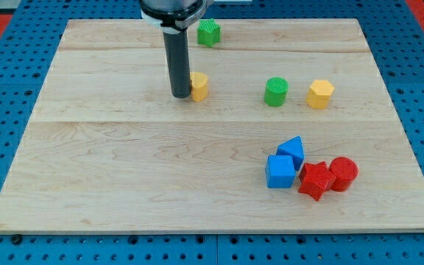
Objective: Push yellow hexagon along with green circle into yellow heart
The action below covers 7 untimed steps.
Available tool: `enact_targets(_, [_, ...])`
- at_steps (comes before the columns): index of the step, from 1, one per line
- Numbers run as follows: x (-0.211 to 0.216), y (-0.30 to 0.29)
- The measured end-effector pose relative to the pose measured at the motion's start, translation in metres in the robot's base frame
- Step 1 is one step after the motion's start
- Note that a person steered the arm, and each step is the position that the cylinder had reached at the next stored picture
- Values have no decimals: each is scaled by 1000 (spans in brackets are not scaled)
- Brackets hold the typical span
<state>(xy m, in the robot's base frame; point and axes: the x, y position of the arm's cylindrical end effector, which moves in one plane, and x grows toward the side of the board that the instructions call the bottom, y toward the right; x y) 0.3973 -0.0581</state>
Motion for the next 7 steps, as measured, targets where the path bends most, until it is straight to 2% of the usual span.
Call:
enact_targets(1, [12, -20])
enact_targets(4, [12, -27])
enact_targets(6, [25, 38])
enact_targets(7, [25, 141])
